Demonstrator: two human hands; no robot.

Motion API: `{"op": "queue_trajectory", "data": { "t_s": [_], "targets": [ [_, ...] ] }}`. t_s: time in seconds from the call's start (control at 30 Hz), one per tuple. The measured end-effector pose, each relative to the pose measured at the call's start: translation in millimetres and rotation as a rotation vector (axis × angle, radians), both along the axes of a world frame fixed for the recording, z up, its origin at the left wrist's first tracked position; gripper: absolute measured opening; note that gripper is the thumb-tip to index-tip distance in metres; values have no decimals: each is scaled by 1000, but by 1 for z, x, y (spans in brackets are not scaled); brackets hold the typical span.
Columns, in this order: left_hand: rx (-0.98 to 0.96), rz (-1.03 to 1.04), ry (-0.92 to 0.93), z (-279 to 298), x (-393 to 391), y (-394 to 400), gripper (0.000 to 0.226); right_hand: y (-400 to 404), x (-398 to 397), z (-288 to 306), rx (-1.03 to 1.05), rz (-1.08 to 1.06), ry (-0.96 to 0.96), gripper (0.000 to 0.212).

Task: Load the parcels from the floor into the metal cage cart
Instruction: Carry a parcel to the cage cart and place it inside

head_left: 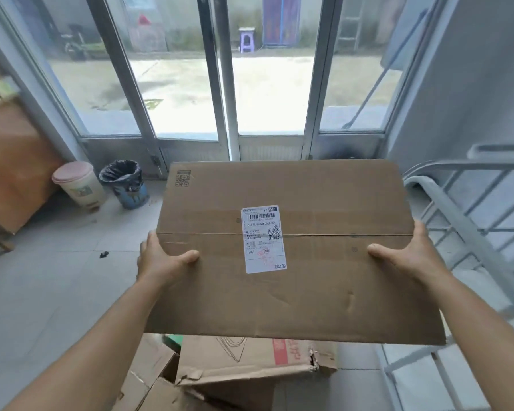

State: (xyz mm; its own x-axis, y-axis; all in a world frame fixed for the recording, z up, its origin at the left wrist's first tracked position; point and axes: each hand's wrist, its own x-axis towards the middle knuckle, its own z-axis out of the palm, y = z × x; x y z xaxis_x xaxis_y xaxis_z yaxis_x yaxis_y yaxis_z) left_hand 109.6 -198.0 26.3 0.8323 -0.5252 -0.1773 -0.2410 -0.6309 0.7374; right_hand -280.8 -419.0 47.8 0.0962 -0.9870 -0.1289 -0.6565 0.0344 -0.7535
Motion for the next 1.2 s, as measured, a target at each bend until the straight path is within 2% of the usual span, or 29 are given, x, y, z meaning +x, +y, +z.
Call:
{"op": "queue_trajectory", "data": {
  "t_s": [0.2, 0.3, 0.57, 0.77, 0.9, 1.07, 1.2],
  "targets": [
    [-163, -145, -68, 61, -38, -26, 95, 34, -65, 75, -125, -151, -12, 97],
    [-236, -224, -88, 87, -63, -44, 88, 51, -100, 106, -162, -236, -12, 103],
    [-366, -400, -101, 145, -144, -104, 76, 81, -196, 157, -277, -407, -101, 99],
    [-394, -559, -82, 167, -221, -170, 89, 79, -276, 169, -309, -559, -111, 97],
    [-423, -656, -73, 178, -290, -224, 81, 61, -339, 164, -312, -657, -111, 99],
    [-394, -747, -68, 184, -375, -300, 108, 29, -423, 158, -297, -759, -134, 105],
    [-365, -810, -133, 190, -440, -346, 100, 7, -476, 153, -282, -828, -164, 99]
  ]
}}
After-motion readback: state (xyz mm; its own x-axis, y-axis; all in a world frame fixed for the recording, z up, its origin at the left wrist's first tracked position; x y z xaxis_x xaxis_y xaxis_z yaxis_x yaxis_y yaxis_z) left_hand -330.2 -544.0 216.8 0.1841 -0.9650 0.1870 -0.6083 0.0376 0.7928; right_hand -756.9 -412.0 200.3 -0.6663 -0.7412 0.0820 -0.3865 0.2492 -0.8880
